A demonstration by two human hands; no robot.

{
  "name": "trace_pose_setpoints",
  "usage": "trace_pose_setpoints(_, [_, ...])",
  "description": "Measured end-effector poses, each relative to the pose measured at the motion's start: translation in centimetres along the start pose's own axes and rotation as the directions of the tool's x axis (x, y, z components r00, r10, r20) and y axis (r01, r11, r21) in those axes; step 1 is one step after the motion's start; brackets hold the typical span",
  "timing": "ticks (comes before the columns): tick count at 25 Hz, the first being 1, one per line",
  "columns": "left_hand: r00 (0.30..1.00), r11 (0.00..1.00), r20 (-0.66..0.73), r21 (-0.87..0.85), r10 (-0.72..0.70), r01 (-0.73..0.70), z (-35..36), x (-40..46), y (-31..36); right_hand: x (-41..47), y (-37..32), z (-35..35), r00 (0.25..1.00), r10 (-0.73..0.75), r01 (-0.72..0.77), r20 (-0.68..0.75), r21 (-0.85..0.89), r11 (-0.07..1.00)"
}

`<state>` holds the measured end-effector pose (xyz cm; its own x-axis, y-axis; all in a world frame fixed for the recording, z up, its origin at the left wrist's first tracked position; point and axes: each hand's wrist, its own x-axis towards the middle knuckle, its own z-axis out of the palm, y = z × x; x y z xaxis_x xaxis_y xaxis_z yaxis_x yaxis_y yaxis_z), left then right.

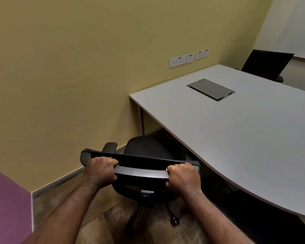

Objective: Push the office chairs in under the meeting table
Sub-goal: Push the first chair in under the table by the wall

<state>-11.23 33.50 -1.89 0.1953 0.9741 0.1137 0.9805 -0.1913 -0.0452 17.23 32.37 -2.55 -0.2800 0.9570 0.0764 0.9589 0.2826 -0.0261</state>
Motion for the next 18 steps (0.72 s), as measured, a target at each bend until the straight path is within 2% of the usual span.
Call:
trace_pose_setpoints(9, [0.995,0.995,0.018,-0.013,0.097,-0.096,0.9,7.5,-2.7,5.2,0.2,0.1,0.996,0.092,-0.092,0.015,-0.003,0.996])
trace_pose_setpoints(18, [0.959,0.959,-0.03,-0.026,0.282,-0.283,2.2,15.8,-7.3,10.8,-2.5,0.3,0.967,0.255,-0.255,-0.007,-0.045,0.966])
